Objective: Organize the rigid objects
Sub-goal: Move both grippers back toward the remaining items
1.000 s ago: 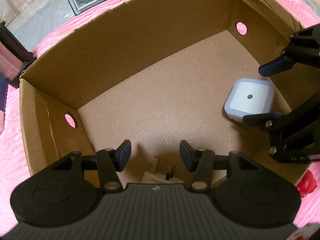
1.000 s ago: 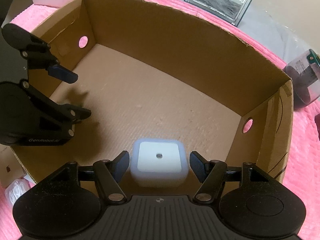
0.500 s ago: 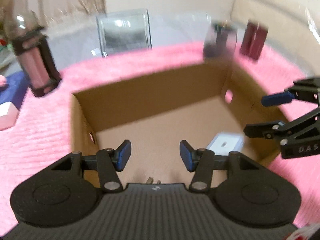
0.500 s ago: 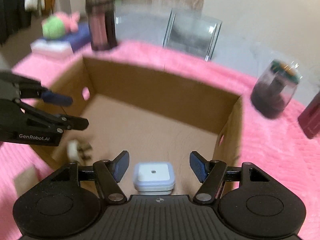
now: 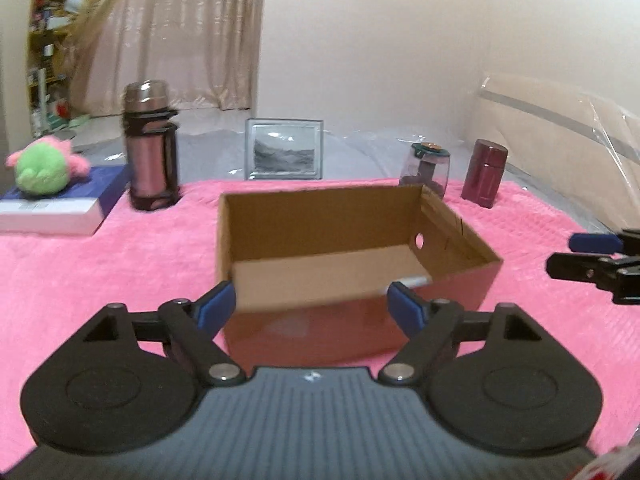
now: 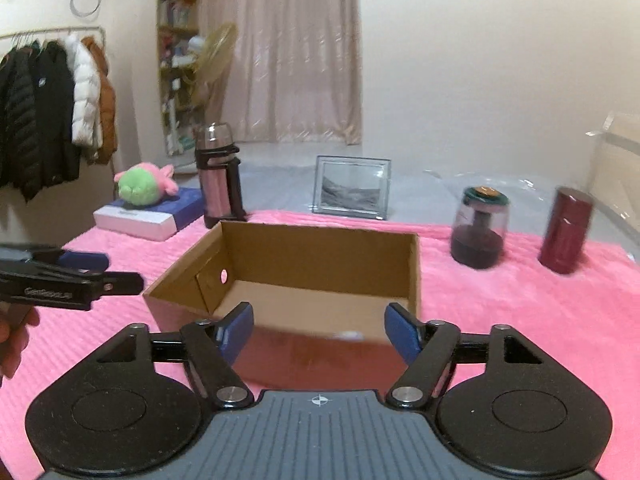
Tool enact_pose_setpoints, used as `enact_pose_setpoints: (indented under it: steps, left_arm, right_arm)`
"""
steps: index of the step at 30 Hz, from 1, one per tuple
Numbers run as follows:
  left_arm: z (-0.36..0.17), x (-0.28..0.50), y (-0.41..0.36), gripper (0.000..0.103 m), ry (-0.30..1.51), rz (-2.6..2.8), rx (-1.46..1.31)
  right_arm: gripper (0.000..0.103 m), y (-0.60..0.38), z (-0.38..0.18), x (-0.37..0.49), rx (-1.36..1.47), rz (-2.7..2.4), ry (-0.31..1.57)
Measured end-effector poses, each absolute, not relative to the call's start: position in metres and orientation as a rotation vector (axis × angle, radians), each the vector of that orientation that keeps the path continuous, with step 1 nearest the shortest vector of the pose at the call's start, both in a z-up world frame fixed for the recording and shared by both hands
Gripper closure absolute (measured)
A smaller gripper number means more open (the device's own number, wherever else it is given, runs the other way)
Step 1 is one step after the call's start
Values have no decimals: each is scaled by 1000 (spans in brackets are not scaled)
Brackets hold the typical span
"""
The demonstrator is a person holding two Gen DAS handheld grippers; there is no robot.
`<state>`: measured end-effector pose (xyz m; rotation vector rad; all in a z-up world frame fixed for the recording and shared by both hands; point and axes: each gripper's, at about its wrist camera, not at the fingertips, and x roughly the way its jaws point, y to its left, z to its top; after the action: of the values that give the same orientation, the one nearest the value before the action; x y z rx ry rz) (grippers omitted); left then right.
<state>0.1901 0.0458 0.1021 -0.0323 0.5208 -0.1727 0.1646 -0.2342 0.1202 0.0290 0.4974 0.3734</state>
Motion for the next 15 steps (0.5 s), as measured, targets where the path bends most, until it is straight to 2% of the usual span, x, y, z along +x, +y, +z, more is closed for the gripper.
enact_pose_setpoints:
  steps: [6,15]
  left_arm:
    - [70,129,56,15,507,-101,-50]
    - [19,84,56,10,538,-48,-37]
  right_arm:
    - [22,-238,90,114,7,319,465]
    - [22,-235,37,92,-15,259,531]
